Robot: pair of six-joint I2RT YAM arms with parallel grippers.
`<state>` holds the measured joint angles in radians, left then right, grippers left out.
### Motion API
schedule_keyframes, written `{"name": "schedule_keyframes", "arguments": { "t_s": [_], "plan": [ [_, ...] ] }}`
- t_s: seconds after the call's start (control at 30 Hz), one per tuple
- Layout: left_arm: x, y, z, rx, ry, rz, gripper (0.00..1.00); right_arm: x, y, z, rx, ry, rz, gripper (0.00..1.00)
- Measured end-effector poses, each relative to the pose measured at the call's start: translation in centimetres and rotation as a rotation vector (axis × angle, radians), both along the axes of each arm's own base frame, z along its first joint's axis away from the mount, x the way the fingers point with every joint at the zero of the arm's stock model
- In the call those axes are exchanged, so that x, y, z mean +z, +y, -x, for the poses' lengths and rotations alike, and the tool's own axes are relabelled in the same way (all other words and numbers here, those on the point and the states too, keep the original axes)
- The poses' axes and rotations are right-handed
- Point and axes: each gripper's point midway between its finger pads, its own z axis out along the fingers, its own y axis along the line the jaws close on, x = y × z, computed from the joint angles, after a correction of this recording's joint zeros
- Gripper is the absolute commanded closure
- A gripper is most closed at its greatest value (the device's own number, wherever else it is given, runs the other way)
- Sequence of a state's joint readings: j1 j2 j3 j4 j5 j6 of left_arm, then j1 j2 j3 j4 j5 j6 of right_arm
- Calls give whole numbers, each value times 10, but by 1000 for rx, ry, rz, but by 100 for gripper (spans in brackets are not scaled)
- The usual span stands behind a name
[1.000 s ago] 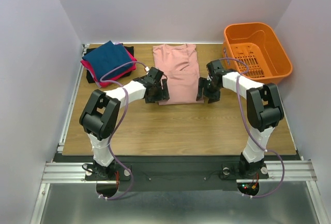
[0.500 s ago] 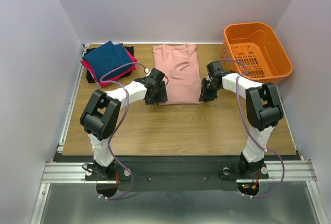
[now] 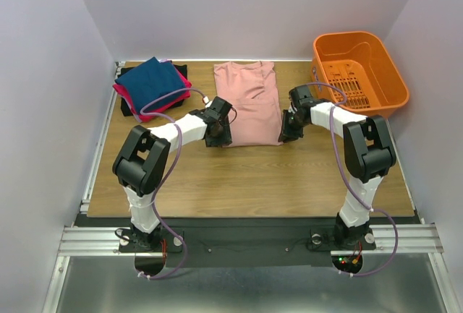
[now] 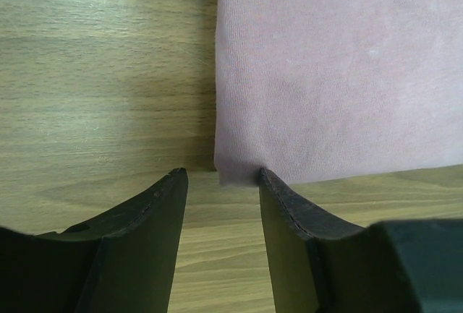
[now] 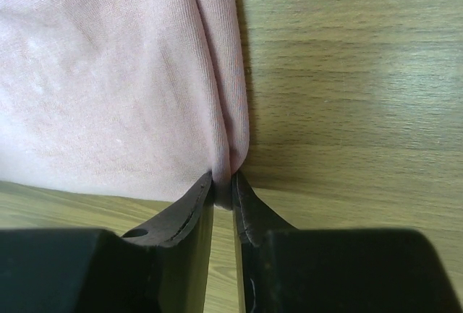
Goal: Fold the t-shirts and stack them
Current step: Fold the tshirt
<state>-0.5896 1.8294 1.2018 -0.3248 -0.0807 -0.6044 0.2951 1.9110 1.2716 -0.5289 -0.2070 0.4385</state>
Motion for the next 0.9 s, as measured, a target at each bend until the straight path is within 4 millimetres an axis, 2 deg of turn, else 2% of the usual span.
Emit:
{"name": "schedule_keyframes", "arguments": {
  "t_s": [0.4,0.77,0.83,0.9],
  "plan": [
    [-3,-1,0,-3,6,-3,44,0,0,0,1,0,-1,80],
    [-7,-12,1,-35,7,-8,44,0,1,0,2,1,-3,80],
    [-8,-12,1,-35,9,-14,45,0,1,0,2,1,-3,80],
    [-9,-11,0,-33,7,-19,51,0,1,0,2,1,-3,80]
  ]
}}
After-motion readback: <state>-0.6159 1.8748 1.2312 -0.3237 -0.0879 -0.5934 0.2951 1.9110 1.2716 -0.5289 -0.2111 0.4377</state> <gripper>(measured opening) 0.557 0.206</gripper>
